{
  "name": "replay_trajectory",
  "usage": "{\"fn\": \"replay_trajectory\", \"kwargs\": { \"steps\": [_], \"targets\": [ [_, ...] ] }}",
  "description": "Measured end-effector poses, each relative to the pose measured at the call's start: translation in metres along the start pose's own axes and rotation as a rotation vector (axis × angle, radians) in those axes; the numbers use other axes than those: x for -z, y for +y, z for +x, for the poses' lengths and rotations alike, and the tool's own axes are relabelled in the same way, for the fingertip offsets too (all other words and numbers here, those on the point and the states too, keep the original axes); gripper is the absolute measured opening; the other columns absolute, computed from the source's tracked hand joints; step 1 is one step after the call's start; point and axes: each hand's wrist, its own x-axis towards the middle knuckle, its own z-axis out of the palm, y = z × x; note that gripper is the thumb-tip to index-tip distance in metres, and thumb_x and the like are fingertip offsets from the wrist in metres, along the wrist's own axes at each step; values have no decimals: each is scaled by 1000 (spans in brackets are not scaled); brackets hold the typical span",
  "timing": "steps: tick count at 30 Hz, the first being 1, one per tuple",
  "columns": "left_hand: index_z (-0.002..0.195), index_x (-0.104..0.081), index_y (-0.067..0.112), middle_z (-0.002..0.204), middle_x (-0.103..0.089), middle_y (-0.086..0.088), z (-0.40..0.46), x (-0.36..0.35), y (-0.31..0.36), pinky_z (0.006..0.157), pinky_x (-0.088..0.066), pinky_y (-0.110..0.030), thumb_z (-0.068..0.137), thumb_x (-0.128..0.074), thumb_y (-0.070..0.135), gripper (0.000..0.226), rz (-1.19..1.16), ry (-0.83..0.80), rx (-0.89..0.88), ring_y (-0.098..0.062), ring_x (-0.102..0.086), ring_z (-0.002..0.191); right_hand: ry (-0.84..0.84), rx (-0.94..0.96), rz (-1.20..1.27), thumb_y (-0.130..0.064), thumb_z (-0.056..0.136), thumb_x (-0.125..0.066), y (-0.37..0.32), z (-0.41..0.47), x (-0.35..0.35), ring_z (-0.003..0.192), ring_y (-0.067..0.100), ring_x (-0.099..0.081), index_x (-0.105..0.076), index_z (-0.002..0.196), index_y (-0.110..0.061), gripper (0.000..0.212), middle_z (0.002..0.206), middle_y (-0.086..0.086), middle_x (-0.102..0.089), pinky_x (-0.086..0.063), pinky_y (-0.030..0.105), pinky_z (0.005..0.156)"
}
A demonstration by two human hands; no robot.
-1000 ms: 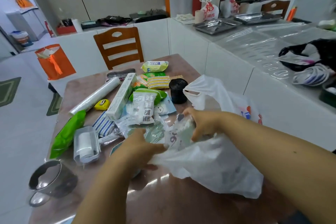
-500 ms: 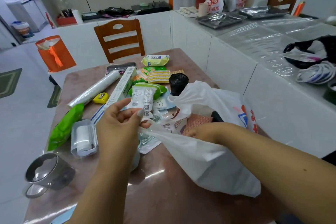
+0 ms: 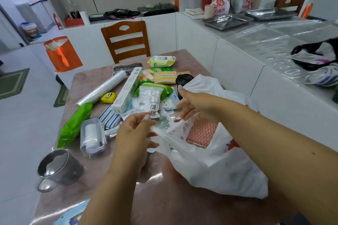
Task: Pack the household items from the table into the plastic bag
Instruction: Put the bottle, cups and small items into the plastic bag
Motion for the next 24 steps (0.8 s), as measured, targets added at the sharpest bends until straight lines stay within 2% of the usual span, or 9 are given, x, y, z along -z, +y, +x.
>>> {"fn": "replay_trajectory", "kwargs": {
  "steps": [2, 5, 8, 10, 14, 17, 20, 22, 24],
  "targets": [
    [90, -61, 17, 88, -64, -6, 2, 7, -1, 40, -46, -22, 97, -51, 15, 12, 2, -2, 35, -20, -63, 66, 0, 39, -12, -72, 89, -29, -7, 0, -6, 91, 24, -67, -65, 109, -14, 72, 102, 15, -70, -50, 34, 79],
    [90, -60, 18, 88, -64, -5, 2, 17, -2, 42, -48, -24, 97, -51, 16, 11, 1, -3, 78, -20, -63, 65, 43, 88, -28, -66, 92, -29, -19, 3, -12, 89, 24, -66, -64, 110, -10, 69, 101, 15, -69, -52, 34, 80],
    [91, -60, 15, 84, -65, -5, 1, 28, -4, 39, -47, -22, 97, -50, 18, 13, -10, 5, 106, -20, -63, 63, 64, 136, 1, -63, 94, -31, -32, 4, -23, 80, 22, -65, -65, 101, -11, 62, 88, 10, -69, -51, 36, 80],
    [91, -61, 14, 87, -66, -8, 1, 41, -6, 38, -47, -21, 98, -48, 19, 16, -32, -1, 118, -20, -63, 59, 36, 172, 33, -61, 95, -33, -40, 4, -37, 76, 21, -64, -64, 94, -12, 58, 80, 8, -67, -49, 35, 77],
    [90, -62, 13, 90, -67, -9, 5, 74, -8, 38, -48, -20, 100, -42, 19, 22, -46, 85, 121, -12, -63, 46, -54, 198, -25, -60, 95, -33, -59, 7, -76, 81, 22, -63, -63, 97, -13, 56, 83, 8, -68, -51, 36, 81],
    [91, -62, 14, 86, -68, -8, 9, 99, -12, 40, -48, -20, 99, -40, 20, 24, -29, 191, 148, -15, -64, 51, -59, 210, -146, -56, 96, -36, -68, 15, -104, 87, 21, -61, -60, 109, -13, 51, 97, 8, -66, -47, 32, 79],
    [94, -60, 12, 85, -67, -10, 9, 122, -18, 39, -47, -20, 99, -41, 21, 22, -45, 267, 203, -19, -62, 58, -49, 285, -571, -50, 95, -46, -67, 27, -134, 107, 23, -55, -54, 126, -17, 46, 127, 7, -58, -39, 30, 85],
    [95, -60, 10, 87, -65, -11, 8, 138, -27, 42, -48, -25, 99, -43, 23, 21, -33, 319, 232, -20, -61, 62, -151, 256, -764, -50, 89, -57, -58, 35, -149, 122, 24, -49, -43, 140, -22, 59, 143, 7, -47, -39, 30, 92],
    [99, -61, 10, 89, -64, -11, 6, 158, -39, 54, -54, -37, 94, -51, 27, 21, 60, 451, 173, -24, -62, 71, -232, 202, -867, -54, 77, -70, -48, 41, -160, 131, 26, -42, -32, 147, -27, 84, 149, 5, -37, -40, 35, 103]
  ]
}}
